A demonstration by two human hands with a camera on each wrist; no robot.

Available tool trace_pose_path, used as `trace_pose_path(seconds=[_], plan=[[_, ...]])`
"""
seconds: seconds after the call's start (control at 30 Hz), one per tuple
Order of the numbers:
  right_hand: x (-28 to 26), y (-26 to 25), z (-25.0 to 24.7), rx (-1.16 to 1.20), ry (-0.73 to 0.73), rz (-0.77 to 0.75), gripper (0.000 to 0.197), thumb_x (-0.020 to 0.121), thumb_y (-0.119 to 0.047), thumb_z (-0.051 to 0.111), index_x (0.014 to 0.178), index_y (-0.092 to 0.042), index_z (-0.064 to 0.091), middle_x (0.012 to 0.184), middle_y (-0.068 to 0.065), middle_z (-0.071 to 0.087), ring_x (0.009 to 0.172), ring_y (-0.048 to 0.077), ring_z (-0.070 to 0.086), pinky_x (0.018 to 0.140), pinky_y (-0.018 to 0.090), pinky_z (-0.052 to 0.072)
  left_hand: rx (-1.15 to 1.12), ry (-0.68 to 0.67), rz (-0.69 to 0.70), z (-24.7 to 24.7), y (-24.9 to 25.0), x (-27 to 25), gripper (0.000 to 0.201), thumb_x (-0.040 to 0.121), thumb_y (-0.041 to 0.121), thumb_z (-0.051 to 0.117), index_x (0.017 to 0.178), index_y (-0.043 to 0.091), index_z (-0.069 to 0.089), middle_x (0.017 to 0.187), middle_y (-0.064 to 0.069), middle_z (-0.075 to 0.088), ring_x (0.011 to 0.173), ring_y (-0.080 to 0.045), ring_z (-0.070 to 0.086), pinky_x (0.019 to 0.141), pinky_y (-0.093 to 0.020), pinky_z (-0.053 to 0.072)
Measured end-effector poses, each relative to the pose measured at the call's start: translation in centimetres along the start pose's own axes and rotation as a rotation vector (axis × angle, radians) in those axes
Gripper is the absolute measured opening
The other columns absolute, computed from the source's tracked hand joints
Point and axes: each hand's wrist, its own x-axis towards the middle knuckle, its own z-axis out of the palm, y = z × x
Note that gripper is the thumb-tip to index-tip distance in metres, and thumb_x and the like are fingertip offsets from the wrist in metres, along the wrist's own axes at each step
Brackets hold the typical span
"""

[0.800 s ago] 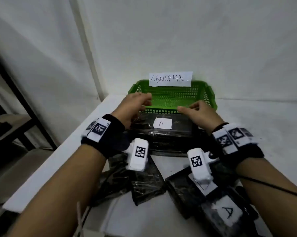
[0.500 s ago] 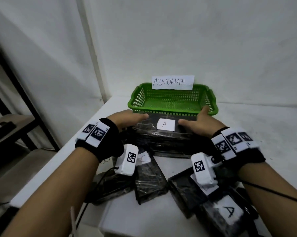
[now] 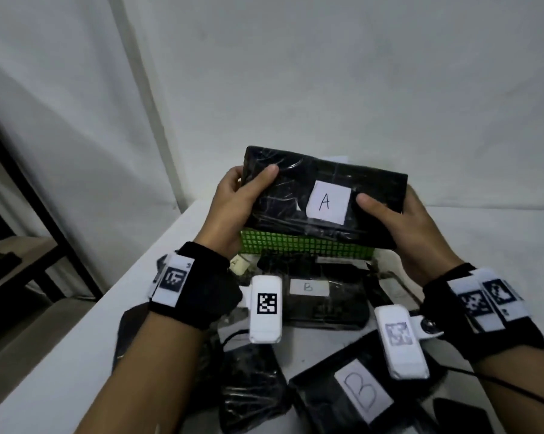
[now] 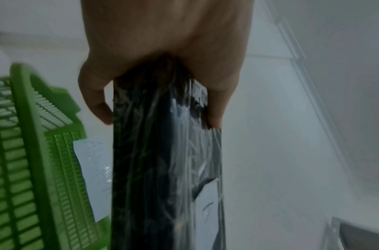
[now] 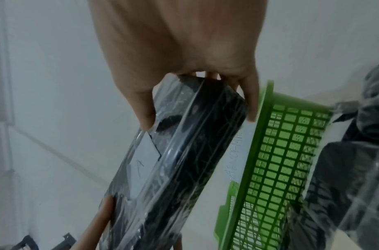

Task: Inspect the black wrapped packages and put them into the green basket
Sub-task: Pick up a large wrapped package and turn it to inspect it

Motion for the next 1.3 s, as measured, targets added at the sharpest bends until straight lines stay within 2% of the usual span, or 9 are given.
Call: trace_pose_path(seconds=[0.1, 0.33, 0.43, 0.63, 0.77, 0.93, 1.03, 1.17, 1.3], plan=[[1.0, 0.1, -2.0, 0.067, -0.071, -0.003, 0.059, 0.079, -0.032, 0.081, 0.132, -0.019, 0.059, 0.127, 0.002, 0.07, 0.117, 0.021, 0.067, 0.104, 0.051, 0.051, -0.043, -0.037, -0.041, 1.5, -0.6, 0.6, 0.052, 0.087, 0.032, 0.073, 0.128, 0.006, 0.056, 0.106, -0.012, 0.074, 0.085, -0.022, 0.074, 0.074, -0.034, 0.058], [3.9, 0.5, -2.7, 0.152, -0.055, -0.036, 0.063, 0.071, -0.027, 0.086, 0.128, -0.018, 0.061, 0.123, 0.004, 0.072, 0.116, 0.022, 0.068, 0.1, 0.042, 0.053, -0.172, 0.071, 0.001, 3.2, -3.6, 1.1, 0.044, 0.089, 0.03, 0.071, 0.125, 0.006, 0.062, 0.112, -0.014, 0.074, 0.104, -0.031, 0.071, 0.092, -0.046, 0.057], [4.9, 0.3, -1.5, 0.145, -0.043, -0.063, 0.058, 0.068, -0.028, 0.085, 0.121, -0.019, 0.063, 0.115, 0.001, 0.075, 0.108, 0.019, 0.071, 0.091, 0.034, 0.056, -0.198, 0.081, -0.009, 2.8, -3.7, 2.4, 0.05, 0.088, 0.033, 0.072, 0.128, 0.007, 0.06, 0.115, -0.014, 0.073, 0.107, -0.033, 0.07, 0.097, -0.051, 0.054], [6.0, 0.1, 0.5, 0.084, -0.04, -0.083, 0.057, 0.082, -0.019, 0.078, 0.133, -0.014, 0.053, 0.119, 0.001, 0.072, 0.11, 0.017, 0.07, 0.094, 0.035, 0.057, -0.168, 0.044, 0.028, 1.3, -2.9, 4.8, 0.048, 0.091, 0.032, 0.069, 0.128, 0.004, 0.061, 0.114, -0.015, 0.073, 0.098, -0.027, 0.073, 0.082, -0.038, 0.06], [5.7, -0.2, 0.5, 0.055, -0.046, -0.084, 0.061, 0.08, -0.023, 0.077, 0.135, -0.016, 0.051, 0.12, 0.0, 0.071, 0.111, 0.017, 0.07, 0.095, 0.037, 0.056, -0.125, -0.004, 0.032, 0.6, -3.4, 5.0, 0.049, 0.089, 0.036, 0.071, 0.127, 0.007, 0.061, 0.115, -0.012, 0.074, 0.106, -0.028, 0.071, 0.094, -0.044, 0.056], [4.9, -0.6, -1.2, 0.037, -0.124, -0.016, 0.064, 0.079, -0.021, 0.079, 0.137, -0.023, 0.051, 0.121, -0.001, 0.072, 0.109, 0.02, 0.071, 0.077, 0.032, 0.056, -0.037, -0.096, 0.09, 0.2, -3.5, 4.3, 0.073, 0.065, 0.036, 0.087, 0.127, 0.011, 0.058, 0.117, -0.013, 0.072, 0.104, -0.032, 0.071, 0.094, -0.049, 0.055], [4.8, -1.2, -1.5, 0.032, -0.096, -0.039, 0.052, 0.086, -0.012, 0.071, 0.135, -0.02, 0.053, 0.119, 0.003, 0.072, 0.1, 0.021, 0.073, 0.069, 0.033, 0.057, -0.001, -0.078, 0.136, 0.7, -3.6, 4.0, 0.081, 0.054, 0.035, 0.089, 0.124, 0.012, 0.058, 0.113, -0.01, 0.073, 0.102, -0.03, 0.072, 0.094, -0.05, 0.055], [4.6, -2.0, -1.3, 0.022, -0.085, -0.108, 0.048, 0.086, -0.012, 0.071, 0.131, -0.019, 0.055, 0.116, 0.001, 0.072, 0.096, 0.019, 0.073, 0.066, 0.031, 0.057, -0.081, -0.082, 0.137, 0.8, -3.2, 3.7, 0.071, 0.062, 0.02, 0.087, 0.125, 0.01, 0.056, 0.112, -0.012, 0.073, 0.099, -0.031, 0.073, 0.09, -0.047, 0.057], [4.1, -2.1, -0.5, -0.029, -0.045, -0.162, 0.062, 0.073, -0.024, 0.08, 0.13, -0.015, 0.056, 0.119, 0.004, 0.073, 0.104, 0.022, 0.073, 0.077, 0.036, 0.059, -0.08, -0.105, 0.12, 0.5, -2.6, 3.5, 0.061, 0.073, 0.019, 0.082, 0.128, 0.013, 0.057, 0.107, -0.006, 0.075, 0.09, -0.021, 0.075, 0.071, -0.034, 0.058]])
